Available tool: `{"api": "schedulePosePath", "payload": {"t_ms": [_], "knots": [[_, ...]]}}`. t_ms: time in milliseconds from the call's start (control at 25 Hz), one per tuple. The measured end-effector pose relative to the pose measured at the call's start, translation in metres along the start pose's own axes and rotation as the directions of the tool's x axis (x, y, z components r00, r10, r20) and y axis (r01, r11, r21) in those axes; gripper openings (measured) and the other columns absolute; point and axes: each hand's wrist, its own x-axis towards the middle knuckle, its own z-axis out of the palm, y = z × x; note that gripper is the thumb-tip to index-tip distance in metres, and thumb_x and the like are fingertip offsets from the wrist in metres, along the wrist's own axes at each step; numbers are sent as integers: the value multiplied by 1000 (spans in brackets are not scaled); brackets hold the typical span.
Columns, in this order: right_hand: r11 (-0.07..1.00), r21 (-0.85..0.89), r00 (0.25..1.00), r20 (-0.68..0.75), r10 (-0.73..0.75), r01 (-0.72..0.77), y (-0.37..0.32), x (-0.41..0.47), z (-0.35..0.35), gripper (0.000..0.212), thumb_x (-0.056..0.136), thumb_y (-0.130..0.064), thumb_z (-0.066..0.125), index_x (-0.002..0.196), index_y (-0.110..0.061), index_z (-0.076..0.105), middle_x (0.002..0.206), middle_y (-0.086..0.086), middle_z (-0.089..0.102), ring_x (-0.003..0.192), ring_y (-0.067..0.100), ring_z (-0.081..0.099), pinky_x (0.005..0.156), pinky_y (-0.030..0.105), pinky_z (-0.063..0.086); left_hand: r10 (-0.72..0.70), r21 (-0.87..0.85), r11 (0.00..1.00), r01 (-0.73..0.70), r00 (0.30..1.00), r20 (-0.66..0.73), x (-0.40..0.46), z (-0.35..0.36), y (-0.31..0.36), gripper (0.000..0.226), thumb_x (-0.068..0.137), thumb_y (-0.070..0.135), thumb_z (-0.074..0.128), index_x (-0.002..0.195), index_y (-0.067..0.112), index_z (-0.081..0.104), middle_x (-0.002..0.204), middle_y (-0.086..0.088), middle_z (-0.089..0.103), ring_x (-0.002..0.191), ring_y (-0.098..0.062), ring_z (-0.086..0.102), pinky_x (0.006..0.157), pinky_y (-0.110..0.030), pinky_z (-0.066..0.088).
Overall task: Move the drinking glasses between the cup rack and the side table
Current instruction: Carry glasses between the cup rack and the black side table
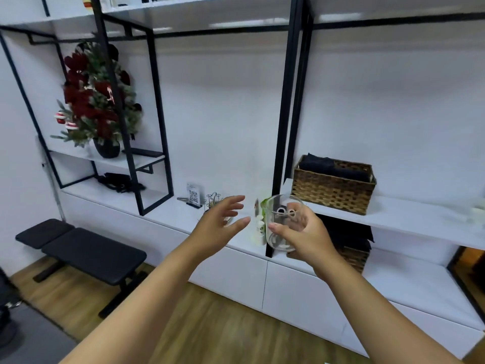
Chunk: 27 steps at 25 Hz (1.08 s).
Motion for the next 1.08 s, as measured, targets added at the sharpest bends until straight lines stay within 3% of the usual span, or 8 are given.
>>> {"api": "schedulePosePath", "payload": {"t_ms": [80, 360, 600, 720, 880, 1080], "knots": [[1000, 3, 1000, 19, -3, 3, 6, 28, 12, 80, 66, -50, 95, 135, -38, 57, 136, -13, 66, 127, 7, 61, 106, 43, 53, 2, 28, 1000, -2, 1000, -16, 19, -8, -14, 54, 89, 40, 80, 138, 45, 58, 129, 18, 66, 121, 0, 61, 107, -34, 50], [998, 53, 988, 151, -34, 26, 37, 132, 54, 72, 72, -36, 96, 131, -36, 55, 134, -21, 58, 132, 4, 54, 112, 33, 46, -25, 149, 988, 31, 999, -44, 86, -13, -64, 68, 85, 31, 86, 143, 42, 53, 132, 18, 64, 118, 5, 59, 92, -9, 47], [998, 63, 961, 276, -18, 1, 63, 240, 75, 63, 70, -36, 96, 120, -42, 59, 118, -32, 63, 107, -20, 56, 104, 27, 48, -64, 214, 971, 104, 981, -183, 168, -38, -87, 53, 96, 37, 73, 144, 41, 52, 131, 22, 63, 118, 11, 57, 103, -24, 48], [997, 80, 947, 319, -44, 19, 66, 289, 84, 67, 70, -37, 96, 125, -40, 58, 120, -31, 63, 116, -12, 58, 99, 23, 47, -80, 176, 976, 128, 963, -258, 201, -39, -91, 46, 99, 45, 63, 144, 40, 54, 130, 24, 64, 120, 13, 56, 105, -24, 48], [994, 104, 939, 338, -66, 32, 69, 335, 107, 76, 70, -44, 95, 134, -35, 56, 126, -23, 61, 122, -1, 60, 100, 28, 51, -96, 138, 979, 147, 942, -321, 231, -37, -101, 55, 94, 59, 61, 146, 45, 49, 134, 24, 61, 121, 13, 55, 104, -26, 49], [991, 130, 927, 370, -61, 13, 72, 380, 149, 74, 67, -48, 94, 130, -39, 57, 123, -21, 65, 120, -1, 63, 101, 44, 58, -82, 140, 981, 137, 936, -343, 278, -59, -118, 73, 86, 65, 71, 150, 55, 37, 142, 27, 53, 129, 5, 53, 101, -28, 50]]}}
